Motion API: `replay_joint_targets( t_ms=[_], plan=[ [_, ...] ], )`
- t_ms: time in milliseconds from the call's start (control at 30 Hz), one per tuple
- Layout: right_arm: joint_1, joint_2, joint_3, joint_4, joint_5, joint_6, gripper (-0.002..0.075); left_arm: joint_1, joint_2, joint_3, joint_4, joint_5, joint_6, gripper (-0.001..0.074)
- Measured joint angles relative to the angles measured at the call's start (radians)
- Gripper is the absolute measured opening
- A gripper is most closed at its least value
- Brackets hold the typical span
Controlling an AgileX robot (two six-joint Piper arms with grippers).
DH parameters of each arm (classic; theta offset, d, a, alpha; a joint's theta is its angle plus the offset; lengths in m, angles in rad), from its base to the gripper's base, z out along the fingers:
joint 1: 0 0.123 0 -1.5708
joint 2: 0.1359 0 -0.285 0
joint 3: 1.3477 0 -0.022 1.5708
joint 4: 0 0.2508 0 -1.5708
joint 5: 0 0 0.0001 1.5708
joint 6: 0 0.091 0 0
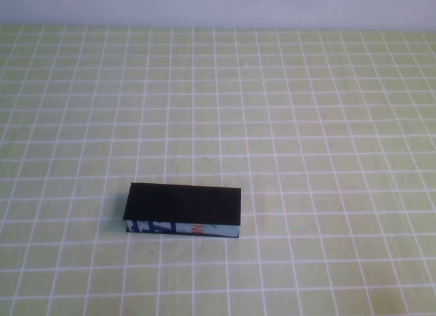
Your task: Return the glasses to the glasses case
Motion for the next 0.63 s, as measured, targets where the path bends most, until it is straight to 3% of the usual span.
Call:
replay_joint_targets(
  t_ms=[633],
  plan=[
    [0.0,0.0,0.0,0.002,0.002,0.0,-0.0011,0.0,0.0,0.0,0.002,0.009,-0.001,-0.0002]
  ],
)
